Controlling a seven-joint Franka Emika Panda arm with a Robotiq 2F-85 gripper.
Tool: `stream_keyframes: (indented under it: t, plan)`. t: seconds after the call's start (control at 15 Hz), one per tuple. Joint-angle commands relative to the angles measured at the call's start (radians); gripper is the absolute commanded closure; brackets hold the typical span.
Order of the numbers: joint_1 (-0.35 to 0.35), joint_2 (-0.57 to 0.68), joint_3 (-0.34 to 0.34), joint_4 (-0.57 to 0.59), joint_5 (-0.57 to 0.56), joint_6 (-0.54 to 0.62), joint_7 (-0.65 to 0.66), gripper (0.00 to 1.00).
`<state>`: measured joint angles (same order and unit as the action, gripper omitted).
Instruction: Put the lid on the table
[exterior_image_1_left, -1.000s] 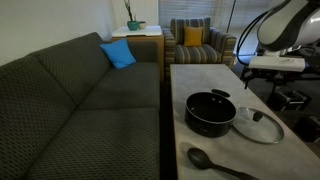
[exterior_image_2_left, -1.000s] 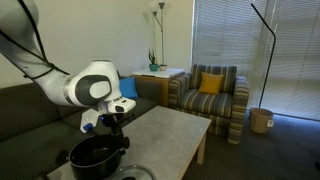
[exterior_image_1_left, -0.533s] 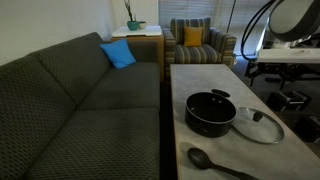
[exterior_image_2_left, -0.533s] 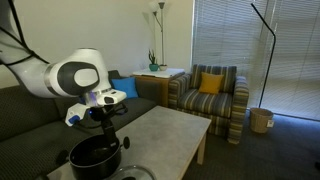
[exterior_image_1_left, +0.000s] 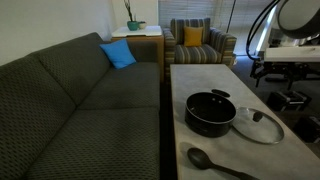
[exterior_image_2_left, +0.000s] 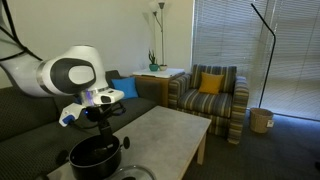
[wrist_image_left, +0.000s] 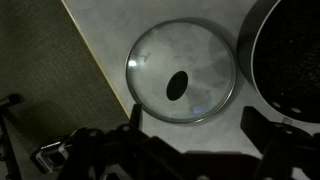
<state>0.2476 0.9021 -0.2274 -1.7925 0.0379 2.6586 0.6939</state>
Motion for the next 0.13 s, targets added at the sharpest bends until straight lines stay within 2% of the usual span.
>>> stream_keyframes:
  t: [0.0, 0.07]
  plan:
    - [0.010, -0.045, -0.009, -0.064, -0.019, 0.022, -0.007, 0.00]
    - [0.010, -0.046, -0.010, -0.065, -0.022, 0.022, -0.008, 0.00]
